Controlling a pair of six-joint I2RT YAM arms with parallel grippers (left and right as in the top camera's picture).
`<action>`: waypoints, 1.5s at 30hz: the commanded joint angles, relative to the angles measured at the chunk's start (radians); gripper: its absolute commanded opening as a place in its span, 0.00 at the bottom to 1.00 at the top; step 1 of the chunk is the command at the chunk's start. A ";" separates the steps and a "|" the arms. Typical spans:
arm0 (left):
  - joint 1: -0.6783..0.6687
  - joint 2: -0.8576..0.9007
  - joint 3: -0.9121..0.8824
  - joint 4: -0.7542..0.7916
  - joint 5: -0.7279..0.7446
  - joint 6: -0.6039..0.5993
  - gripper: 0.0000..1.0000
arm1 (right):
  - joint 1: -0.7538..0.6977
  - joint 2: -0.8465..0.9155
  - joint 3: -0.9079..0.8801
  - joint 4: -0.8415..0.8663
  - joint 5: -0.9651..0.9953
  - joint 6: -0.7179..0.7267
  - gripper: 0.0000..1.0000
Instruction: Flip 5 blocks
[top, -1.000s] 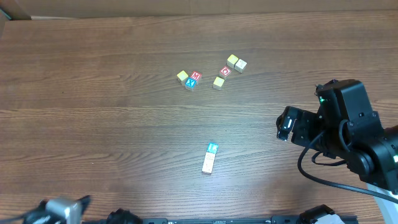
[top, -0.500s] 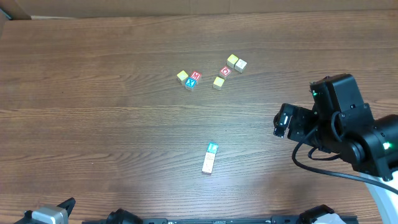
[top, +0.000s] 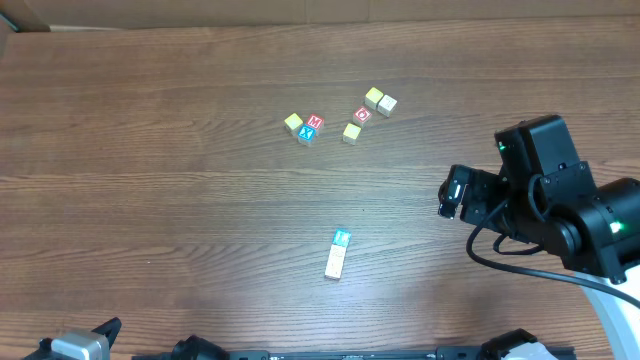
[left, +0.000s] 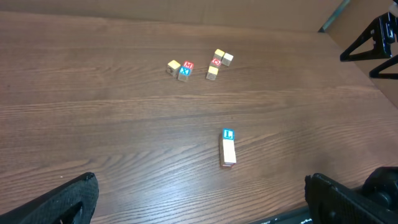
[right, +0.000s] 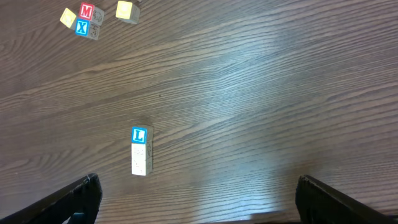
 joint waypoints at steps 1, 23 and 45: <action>-0.008 -0.008 -0.003 0.003 -0.016 -0.007 1.00 | -0.002 0.001 0.024 0.004 -0.004 -0.001 1.00; -0.008 -0.009 -0.003 0.003 -0.016 -0.007 1.00 | -0.049 -0.836 -0.541 0.808 0.087 -0.383 1.00; -0.008 -0.008 -0.003 0.003 -0.016 -0.007 1.00 | -0.201 -1.125 -1.483 1.612 -0.130 -0.428 1.00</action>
